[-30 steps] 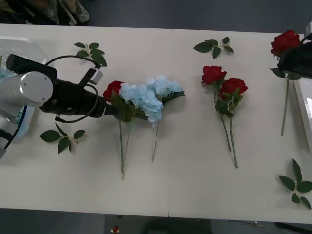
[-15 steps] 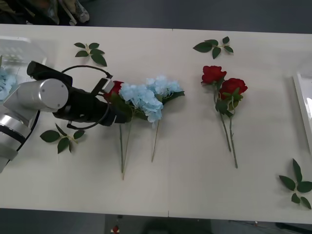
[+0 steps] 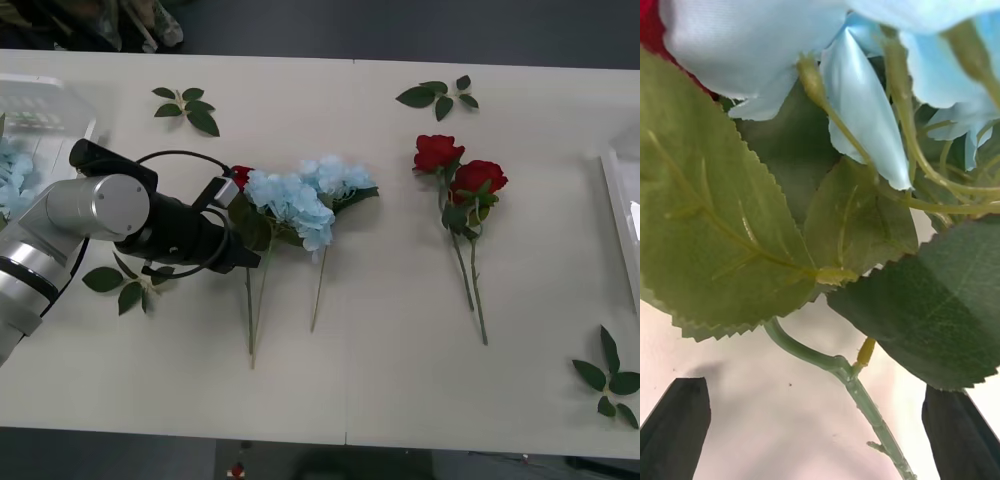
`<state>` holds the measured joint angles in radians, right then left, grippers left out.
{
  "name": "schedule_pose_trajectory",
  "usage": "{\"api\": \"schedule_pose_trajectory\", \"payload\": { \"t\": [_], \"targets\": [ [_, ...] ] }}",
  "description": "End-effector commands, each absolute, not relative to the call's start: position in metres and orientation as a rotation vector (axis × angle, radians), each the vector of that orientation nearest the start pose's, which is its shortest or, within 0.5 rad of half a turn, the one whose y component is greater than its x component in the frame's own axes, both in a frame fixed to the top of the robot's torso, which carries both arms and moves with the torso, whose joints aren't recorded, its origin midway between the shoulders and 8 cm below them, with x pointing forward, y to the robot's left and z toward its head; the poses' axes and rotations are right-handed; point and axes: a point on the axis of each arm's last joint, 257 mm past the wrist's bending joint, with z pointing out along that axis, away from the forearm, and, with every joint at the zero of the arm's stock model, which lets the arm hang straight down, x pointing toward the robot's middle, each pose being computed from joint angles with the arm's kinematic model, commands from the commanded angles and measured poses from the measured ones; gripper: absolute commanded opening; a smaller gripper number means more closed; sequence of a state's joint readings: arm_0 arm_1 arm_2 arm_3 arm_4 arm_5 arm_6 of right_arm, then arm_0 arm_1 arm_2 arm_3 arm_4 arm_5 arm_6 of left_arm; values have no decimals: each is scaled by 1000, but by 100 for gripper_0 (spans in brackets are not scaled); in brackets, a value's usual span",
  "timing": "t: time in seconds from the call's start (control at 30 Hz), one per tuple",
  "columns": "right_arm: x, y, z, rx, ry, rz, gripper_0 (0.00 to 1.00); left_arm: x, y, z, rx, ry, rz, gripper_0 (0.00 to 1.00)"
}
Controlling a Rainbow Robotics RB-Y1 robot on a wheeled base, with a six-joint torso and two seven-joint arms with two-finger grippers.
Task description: Put the red flowers into the right box and the blue flowers into the left box
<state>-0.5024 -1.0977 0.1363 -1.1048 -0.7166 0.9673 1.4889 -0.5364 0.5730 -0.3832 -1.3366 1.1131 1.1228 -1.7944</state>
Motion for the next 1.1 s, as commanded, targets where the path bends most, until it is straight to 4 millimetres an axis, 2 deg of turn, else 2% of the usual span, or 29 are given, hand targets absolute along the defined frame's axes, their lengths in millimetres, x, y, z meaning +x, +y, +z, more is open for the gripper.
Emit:
{"api": "schedule_pose_trajectory", "payload": {
  "t": [0.03, 0.13, 0.37, 0.53, 0.57, 0.63, 0.67, 0.7, 0.73, 0.8, 0.87, 0.9, 1.1],
  "targets": [
    [541, -635, -150, 184, 2335, -545, 0, 505, 130, -305, 583, 2517, -594, 82],
    [549, -633, -157, 177, 2329, -557, 0, 508, 129, -305, 575, 2517, -583, 81],
    [561, -627, -155, 179, 2319, -539, 0, 510, 125, -309, 560, 2521, -559, 80],
    [565, -622, -154, 179, 2315, -525, 0, 513, 113, -314, 572, 2497, -541, 80],
    [566, -621, -154, 175, 2314, -523, 3, 513, 114, -314, 566, 2499, -537, 79],
    [567, -620, -153, 175, 2312, -521, 22, 514, 115, -314, 562, 2501, -535, 79],
    [567, -620, -154, 171, 2314, -525, 41, 514, 114, -315, 563, 2500, -531, 74],
    [567, -619, -154, 168, 2314, -526, 60, 514, 116, -315, 563, 2502, -525, 64],
    [567, -619, -154, 167, 2314, -524, 67, 514, 116, -316, 566, 2502, -523, 56],
    [568, -618, -153, 163, 2314, -519, 81, 513, 116, -318, 571, 2506, -513, 25],
    [567, -618, -155, 159, 2317, -517, 85, 514, 117, -318, 570, 2505, -507, 5],
    [567, -617, -155, 156, 2319, -514, 87, 513, 118, -319, 572, 2508, -503, 1],
    [566, -609, -159, 173, 2341, -451, 89, 517, 124, -318, 580, 2501, -467, 0]
  ]
}}
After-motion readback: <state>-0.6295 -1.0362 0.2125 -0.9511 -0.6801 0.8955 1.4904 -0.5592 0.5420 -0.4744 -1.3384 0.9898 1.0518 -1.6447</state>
